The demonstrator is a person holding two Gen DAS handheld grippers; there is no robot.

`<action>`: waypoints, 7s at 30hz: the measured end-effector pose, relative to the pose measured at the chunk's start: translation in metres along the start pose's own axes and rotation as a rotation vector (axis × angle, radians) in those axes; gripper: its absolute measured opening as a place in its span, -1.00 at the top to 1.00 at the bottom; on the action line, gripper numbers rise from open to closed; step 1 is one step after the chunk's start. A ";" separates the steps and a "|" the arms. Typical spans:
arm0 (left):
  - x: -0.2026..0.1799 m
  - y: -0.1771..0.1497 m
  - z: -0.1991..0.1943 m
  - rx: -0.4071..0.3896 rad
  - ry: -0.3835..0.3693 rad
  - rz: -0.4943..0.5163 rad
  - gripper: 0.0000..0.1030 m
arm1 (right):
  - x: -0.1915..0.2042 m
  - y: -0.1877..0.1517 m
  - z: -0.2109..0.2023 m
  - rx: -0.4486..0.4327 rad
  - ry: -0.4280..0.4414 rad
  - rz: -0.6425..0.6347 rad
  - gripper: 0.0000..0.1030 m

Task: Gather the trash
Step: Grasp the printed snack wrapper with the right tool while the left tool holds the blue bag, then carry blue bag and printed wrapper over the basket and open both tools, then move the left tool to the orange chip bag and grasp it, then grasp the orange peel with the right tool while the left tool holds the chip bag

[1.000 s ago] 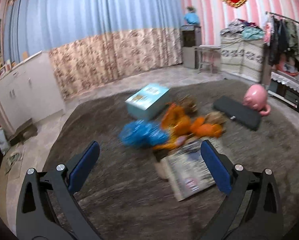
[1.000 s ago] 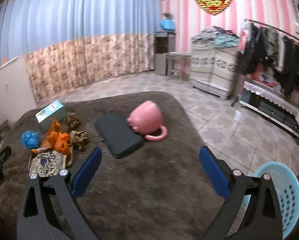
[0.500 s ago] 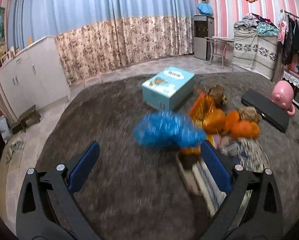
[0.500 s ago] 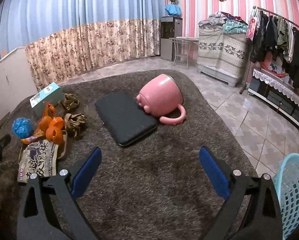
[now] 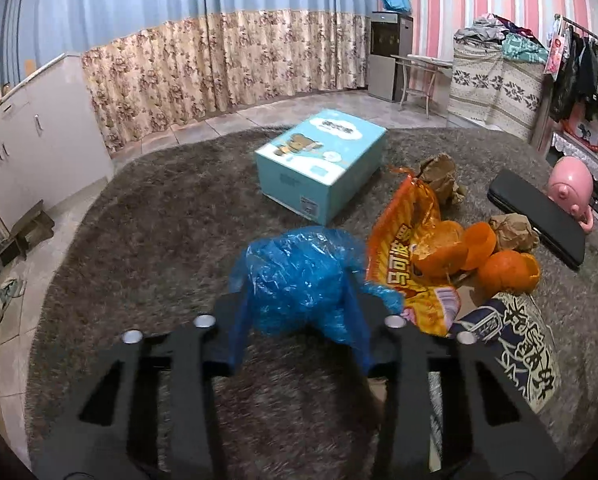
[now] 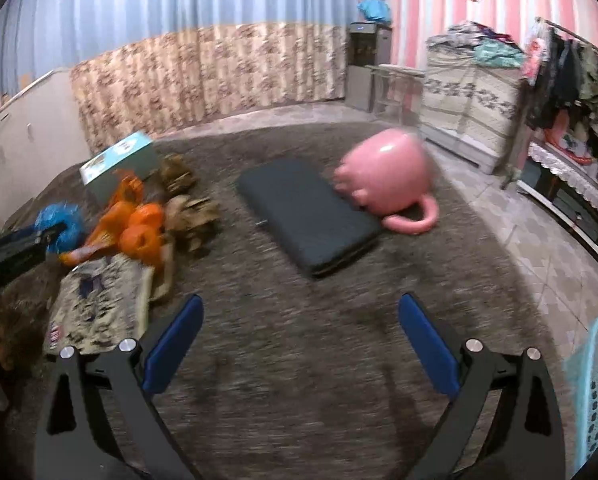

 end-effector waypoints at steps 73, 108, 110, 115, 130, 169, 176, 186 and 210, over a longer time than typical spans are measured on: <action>-0.421 -0.045 -0.245 -0.220 -0.673 0.357 0.43 | -0.330 -0.147 -0.287 -0.265 -0.464 0.623 0.84; -0.422 -0.031 -0.230 -0.294 -0.533 0.320 -0.84 | -0.348 -0.163 -0.245 -0.171 -0.534 0.654 -0.05; -0.405 -0.022 -0.227 -0.287 -0.522 0.282 -0.88 | -0.343 -0.159 -0.243 -0.168 -0.546 0.637 -0.21; -0.362 -0.008 -0.217 -0.274 -0.481 0.219 -0.89 | -0.335 -0.149 -0.245 -0.184 -0.582 0.616 -0.70; -0.239 0.000 -0.174 -0.233 -0.306 0.110 -0.89 | -0.259 -0.088 -0.226 -0.240 -0.518 0.417 -0.84; -0.075 -0.016 0.001 0.048 -0.112 0.134 -0.26 | -0.073 -0.025 -0.066 -0.086 -0.142 0.095 -0.84; -0.068 -0.020 -0.008 0.006 -0.153 0.093 0.15 | -0.067 -0.029 -0.058 -0.054 -0.122 0.091 -0.84; -0.034 -0.020 -0.036 -0.128 -0.138 -0.040 0.48 | -0.035 -0.011 -0.039 -0.032 -0.055 0.041 -0.84; 0.016 -0.012 -0.005 -0.068 -0.005 -0.177 0.52 | 0.081 0.022 0.071 0.093 0.194 -0.051 -0.03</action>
Point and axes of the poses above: each gripper's, at about its wrist camera, not at the fingertips, and z roughly the way its jaws point, x to its left, y to its top, the point moved 4 cm from there along z, roughly the way its jaws point, and after that the axes turned 9 degrees about y, right-handed, at the moved point
